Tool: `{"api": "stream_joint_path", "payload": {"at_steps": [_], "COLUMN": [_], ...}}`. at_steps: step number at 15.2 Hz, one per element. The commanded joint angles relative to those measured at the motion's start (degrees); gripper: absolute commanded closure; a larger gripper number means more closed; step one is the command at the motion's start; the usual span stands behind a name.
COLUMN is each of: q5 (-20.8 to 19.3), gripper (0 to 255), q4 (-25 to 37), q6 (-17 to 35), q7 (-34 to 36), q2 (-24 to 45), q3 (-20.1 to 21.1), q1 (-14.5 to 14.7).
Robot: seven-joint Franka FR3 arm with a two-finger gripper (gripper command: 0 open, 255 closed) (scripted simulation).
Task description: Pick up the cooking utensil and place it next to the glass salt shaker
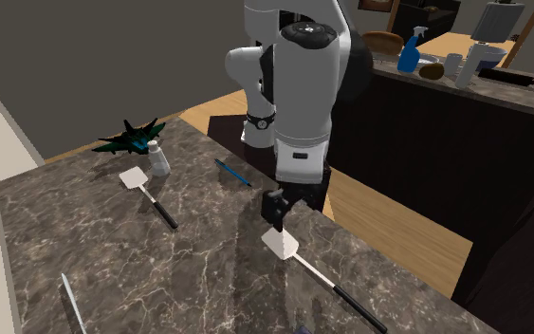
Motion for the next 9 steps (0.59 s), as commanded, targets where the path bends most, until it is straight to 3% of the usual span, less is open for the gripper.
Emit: {"api": "stream_joint_path", "payload": {"at_steps": [1,6,9], "q5": [0.56,1.27,1.35], "gripper": [0,0,0], "q4": [4.20,15.78,16.26], "q6": [0.31,0.06,1.10], "q7": [-1.36,-4.56,-4.77], "q2": [4.26,14.94,16.43], "q3": [0.70,2.45,2.60], "q1": [0.17,0.31,0.33]}}
